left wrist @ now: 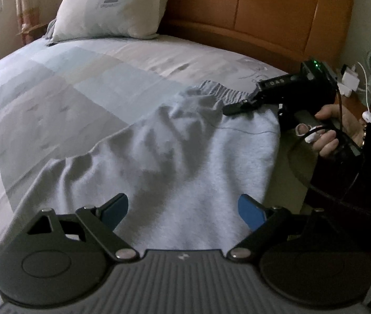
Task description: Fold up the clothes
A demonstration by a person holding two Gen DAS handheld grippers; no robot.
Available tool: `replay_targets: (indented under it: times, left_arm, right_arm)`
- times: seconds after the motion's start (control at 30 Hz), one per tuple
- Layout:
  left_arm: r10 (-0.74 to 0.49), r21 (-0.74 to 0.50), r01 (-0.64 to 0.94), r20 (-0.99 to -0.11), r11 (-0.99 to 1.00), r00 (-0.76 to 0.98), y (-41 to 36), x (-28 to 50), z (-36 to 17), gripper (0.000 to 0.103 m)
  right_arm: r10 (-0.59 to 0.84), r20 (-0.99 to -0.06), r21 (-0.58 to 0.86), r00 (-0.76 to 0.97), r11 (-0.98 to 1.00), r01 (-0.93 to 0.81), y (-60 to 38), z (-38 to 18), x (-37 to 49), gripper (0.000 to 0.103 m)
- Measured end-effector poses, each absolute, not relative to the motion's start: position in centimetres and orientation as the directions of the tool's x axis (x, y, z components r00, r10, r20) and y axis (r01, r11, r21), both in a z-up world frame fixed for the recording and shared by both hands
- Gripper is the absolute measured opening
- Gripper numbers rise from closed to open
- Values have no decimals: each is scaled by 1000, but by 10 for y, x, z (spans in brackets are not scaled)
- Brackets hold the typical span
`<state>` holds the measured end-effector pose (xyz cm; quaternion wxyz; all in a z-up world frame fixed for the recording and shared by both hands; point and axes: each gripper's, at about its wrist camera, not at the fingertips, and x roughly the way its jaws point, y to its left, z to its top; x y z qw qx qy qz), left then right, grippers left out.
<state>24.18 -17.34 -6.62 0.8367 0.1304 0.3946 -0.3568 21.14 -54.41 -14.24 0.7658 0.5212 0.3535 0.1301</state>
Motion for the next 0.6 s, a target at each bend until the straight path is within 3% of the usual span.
replay_targets:
  times: [0.1, 0.2, 0.6]
  left_arm:
    - [-496, -76, 692, -754, 718, 431, -172, 239, -68, 91]
    - [-492, -73, 688, -753, 722, 436, -171, 235, -70, 91]
    - [-473, -100, 659, -776, 745, 417, -157, 221, -82, 91]
  right_arm:
    - [550, -444, 866, 708, 466, 181, -539, -136, 211, 44]
    - [526, -490, 836, 695, 509, 204, -531, -140, 209, 24]
    - [523, -479, 836, 705, 517, 185, -530, -147, 206, 22]
